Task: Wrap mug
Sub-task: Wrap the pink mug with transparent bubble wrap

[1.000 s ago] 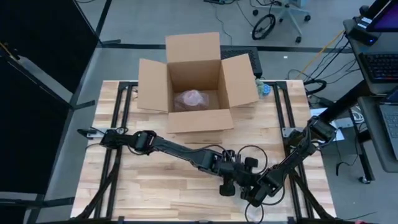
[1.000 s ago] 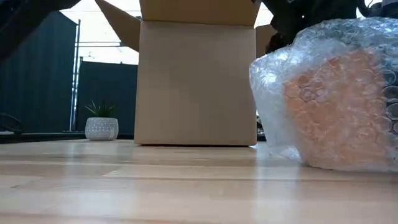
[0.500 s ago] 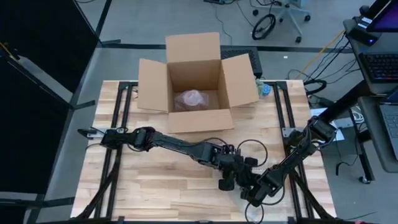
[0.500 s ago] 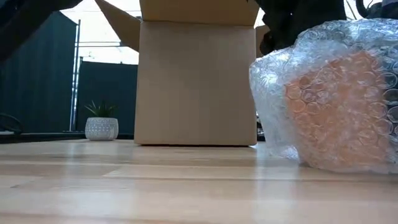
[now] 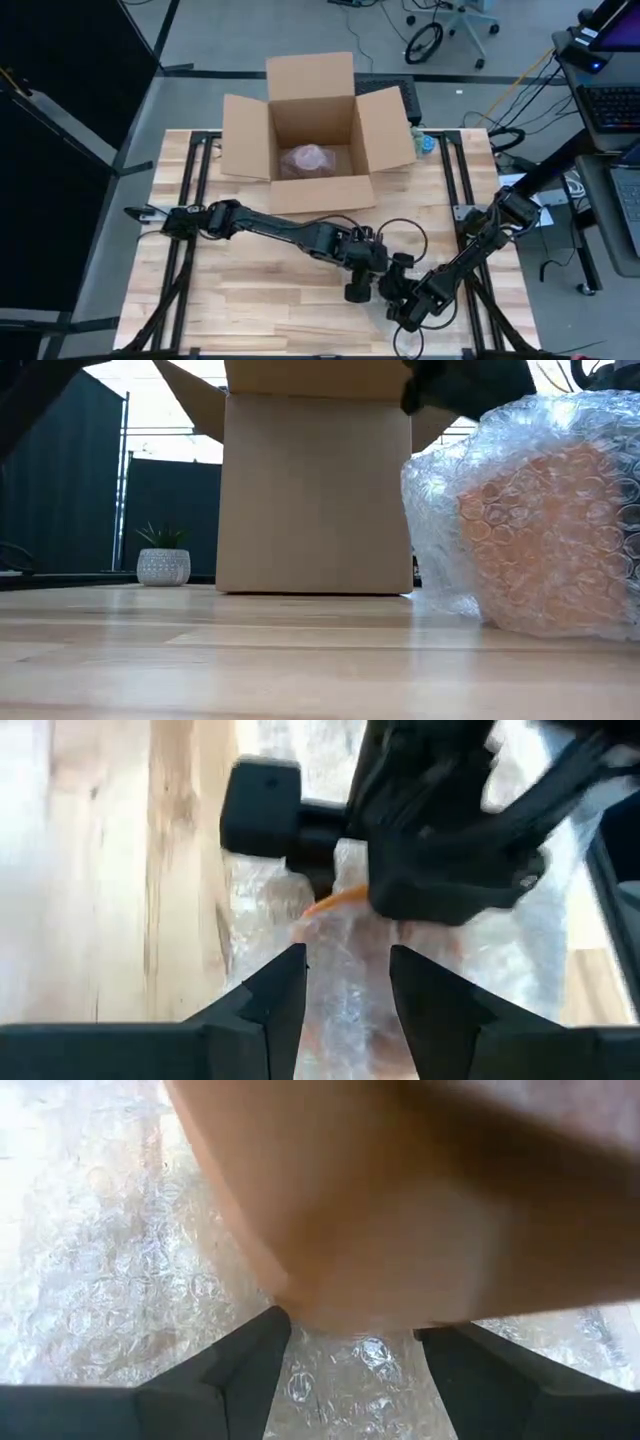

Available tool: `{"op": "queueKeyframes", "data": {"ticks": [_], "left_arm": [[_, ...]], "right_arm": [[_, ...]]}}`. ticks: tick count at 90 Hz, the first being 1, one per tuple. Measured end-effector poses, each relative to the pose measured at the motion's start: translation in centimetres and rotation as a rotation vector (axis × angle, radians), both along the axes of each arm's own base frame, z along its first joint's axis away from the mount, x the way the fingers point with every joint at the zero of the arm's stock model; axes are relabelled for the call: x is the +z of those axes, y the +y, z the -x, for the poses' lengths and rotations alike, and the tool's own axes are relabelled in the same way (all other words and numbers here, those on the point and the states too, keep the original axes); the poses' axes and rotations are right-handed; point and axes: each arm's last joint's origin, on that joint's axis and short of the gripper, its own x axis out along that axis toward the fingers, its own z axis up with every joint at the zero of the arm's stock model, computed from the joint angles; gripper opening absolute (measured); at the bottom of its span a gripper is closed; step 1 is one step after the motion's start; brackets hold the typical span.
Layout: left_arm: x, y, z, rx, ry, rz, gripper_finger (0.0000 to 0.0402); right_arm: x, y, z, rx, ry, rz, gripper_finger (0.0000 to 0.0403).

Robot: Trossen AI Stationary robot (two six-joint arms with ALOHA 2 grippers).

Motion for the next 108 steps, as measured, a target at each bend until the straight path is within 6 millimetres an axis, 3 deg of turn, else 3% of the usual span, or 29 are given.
{"op": "queueKeyframes", "data": {"ticks": [10, 31, 58, 67, 81, 94, 108], "left_arm": [[-0.6, -0.8, 0.5, 0.016, 0.052, -0.005, 0.0134], [-5.0, -1.6, -0.9, 0.024, 0.089, -0.025, 0.0134], [-6.9, -1.9, -1.9, 0.021, 0.069, -0.010, 0.0134], [-7.0, -1.9, -2.0, 0.016, 0.066, -0.008, 0.0134], [-6.9, -1.8, -2.1, 0.015, 0.049, -0.003, 0.0134], [-6.9, -1.9, -2.4, 0.013, 0.024, 0.005, 0.0134], [-6.9, -1.9, -2.4, 0.011, 0.024, 0.003, 0.0134]], "right_arm": [[0.0, 0.1, 0.1, 0.003, 0.000, 0.000, 0.0219], [0.0, 0.1, 0.1, 0.005, 0.001, -0.003, 0.0219], [0.3, 0.1, 0.2, 0.010, 0.009, -0.009, 0.0219], [1.6, 0.1, 0.5, 0.031, 0.047, -0.009, 0.0219], [5.4, 0.4, 1.6, 0.058, 0.082, -0.068, 0.0219], [8.4, 0.6, 3.6, 0.067, 0.157, -0.219, 0.0219], [9.0, 1.1, 6.5, 0.016, 0.277, -0.293, 0.0219]]}}
